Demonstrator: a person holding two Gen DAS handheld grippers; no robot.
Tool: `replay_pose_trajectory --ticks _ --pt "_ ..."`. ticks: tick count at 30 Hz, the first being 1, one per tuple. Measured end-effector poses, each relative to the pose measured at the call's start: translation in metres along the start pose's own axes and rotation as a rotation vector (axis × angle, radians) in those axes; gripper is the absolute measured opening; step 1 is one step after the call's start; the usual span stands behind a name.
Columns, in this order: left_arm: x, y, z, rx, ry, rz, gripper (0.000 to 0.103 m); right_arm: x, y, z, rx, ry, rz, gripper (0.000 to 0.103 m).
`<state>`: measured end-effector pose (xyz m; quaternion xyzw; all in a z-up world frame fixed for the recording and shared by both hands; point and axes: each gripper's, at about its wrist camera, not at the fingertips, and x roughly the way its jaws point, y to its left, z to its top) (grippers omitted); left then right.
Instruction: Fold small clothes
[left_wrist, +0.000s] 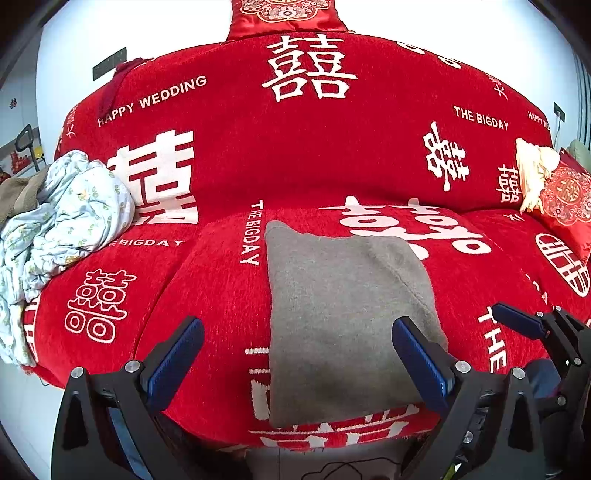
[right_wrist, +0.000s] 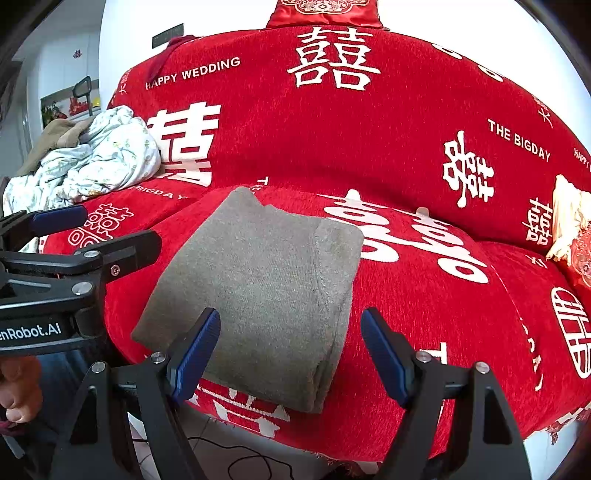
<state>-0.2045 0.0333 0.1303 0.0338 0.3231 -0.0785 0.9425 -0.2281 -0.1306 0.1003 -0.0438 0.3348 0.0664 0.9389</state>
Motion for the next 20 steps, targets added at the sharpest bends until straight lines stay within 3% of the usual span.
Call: replay_pose_trajectory --ticks 20 --pt "0.0054 0.0039 -0.0038 -0.002 0.009 0.002 0.102 0.0065 0.0012 -0.0022 -0.008 0.015 0.002 0.081"
